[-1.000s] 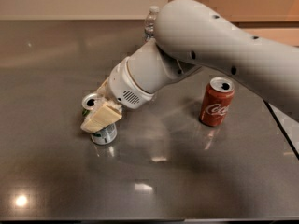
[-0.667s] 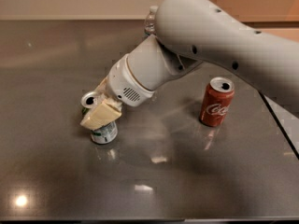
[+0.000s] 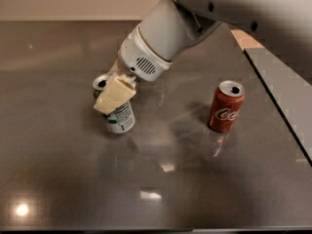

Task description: Pick 7up can

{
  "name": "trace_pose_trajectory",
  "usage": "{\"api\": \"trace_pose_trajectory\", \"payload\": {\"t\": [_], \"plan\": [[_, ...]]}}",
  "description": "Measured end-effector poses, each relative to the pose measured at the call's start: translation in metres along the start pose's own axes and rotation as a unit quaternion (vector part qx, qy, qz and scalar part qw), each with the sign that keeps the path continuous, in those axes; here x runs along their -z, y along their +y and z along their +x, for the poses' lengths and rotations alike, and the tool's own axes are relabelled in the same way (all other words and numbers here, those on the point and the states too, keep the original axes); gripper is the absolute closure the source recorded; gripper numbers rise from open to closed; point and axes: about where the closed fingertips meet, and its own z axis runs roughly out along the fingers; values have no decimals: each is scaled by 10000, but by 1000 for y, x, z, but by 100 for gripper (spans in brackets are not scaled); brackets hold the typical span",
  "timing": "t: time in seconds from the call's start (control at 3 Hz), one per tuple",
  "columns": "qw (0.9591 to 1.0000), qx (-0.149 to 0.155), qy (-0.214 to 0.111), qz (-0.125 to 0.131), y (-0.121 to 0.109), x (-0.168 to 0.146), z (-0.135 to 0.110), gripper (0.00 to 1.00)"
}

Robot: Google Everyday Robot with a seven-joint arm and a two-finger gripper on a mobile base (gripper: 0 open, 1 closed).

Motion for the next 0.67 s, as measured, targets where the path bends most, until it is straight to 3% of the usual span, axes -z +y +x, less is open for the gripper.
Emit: {"api": "trace_pose_trajectory", "payload": {"t": [0.33, 0.67], "plan": [[9999, -31, 135, 43, -10, 27, -8, 100], [9996, -100, 61, 264, -25, 67, -13, 100]]}}
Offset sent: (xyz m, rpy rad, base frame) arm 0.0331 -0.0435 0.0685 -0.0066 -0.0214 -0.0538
